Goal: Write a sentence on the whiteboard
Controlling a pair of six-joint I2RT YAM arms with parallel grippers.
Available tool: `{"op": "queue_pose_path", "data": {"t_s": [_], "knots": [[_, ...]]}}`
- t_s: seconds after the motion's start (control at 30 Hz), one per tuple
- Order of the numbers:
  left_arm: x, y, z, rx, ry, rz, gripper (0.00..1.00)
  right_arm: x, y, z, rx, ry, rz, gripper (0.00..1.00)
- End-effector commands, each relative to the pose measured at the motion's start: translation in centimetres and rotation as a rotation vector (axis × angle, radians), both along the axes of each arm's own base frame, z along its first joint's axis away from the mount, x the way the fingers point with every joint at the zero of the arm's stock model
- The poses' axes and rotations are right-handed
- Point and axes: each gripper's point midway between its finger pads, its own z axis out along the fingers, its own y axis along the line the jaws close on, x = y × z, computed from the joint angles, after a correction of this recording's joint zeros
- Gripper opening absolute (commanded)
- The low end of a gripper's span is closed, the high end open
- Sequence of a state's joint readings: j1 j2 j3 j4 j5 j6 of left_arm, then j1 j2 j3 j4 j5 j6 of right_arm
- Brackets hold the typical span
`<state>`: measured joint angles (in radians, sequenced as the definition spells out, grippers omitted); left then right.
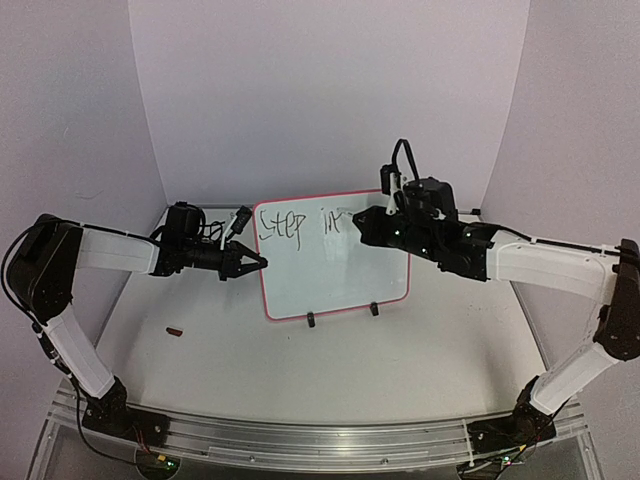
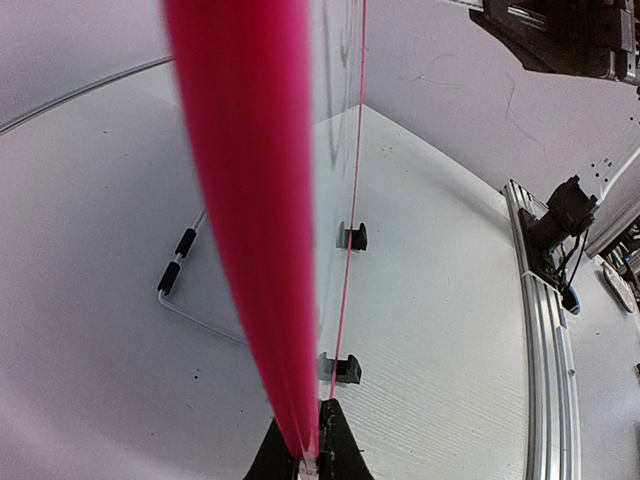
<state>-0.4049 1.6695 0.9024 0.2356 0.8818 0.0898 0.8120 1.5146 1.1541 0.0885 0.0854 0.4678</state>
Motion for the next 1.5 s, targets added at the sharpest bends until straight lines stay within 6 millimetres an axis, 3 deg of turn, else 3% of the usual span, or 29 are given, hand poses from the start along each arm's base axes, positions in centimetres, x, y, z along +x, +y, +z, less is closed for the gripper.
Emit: {"op": "queue_pose_path", "data": {"t_s": [0.0, 0.47, 1.17, 1.33, 1.47], "knots": [[1.2, 1.0, -2.1, 0.097, -0.012, 0.084, 0.00, 1.0, 0.1, 3.0, 0.029, -0.068, -0.018, 0.00], [1.2, 1.0, -2.2, 0.098, -0.010, 0.083, 0.00, 1.8, -0.2, 1.2, 0.009, -0.026, -0.040, 0.00], [1.2, 0.9, -2.0, 0.096, -0.012, 0.083, 0.00, -0.4, -2.0, -3.3, 0.000, 0.103, -0.053, 0.00], [1.1, 0.9, -2.0, 0.096, -0.013, 0.083, 0.00, -0.3, -2.6, -2.7, -0.001, 0.084, -0.078, 0.00], [1.2, 1.0, -1.9, 0.095, -0.015, 0.084, 0.00, -0.1, -3.1, -0.4, 0.006, 0.029, -0.093, 0.00]]}}
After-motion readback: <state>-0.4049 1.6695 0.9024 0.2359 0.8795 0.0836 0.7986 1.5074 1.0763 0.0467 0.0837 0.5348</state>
